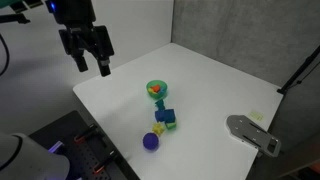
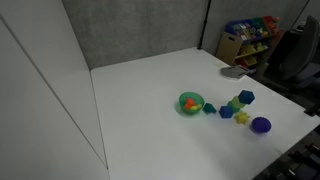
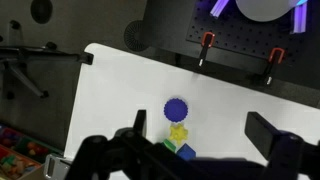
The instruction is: Remove the orange toy from the green bowl and put it on the table
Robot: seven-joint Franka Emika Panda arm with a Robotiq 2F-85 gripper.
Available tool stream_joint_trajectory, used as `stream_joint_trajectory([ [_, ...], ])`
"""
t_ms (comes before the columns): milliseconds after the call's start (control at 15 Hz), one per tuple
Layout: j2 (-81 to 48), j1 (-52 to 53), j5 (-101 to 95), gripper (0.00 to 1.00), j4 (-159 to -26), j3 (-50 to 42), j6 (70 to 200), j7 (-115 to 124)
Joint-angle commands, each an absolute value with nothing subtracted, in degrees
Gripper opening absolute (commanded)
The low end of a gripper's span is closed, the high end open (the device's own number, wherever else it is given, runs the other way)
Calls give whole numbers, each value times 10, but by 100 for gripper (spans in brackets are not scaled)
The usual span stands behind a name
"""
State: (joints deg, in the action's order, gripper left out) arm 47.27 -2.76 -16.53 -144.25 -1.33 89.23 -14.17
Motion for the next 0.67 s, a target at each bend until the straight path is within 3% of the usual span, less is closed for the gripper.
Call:
stream_joint_trajectory([
  [0, 472, -10, -173, 100, -1441, -25, 888, -132],
  [600, 396, 5, -148, 100, -1414, -26, 944, -105],
])
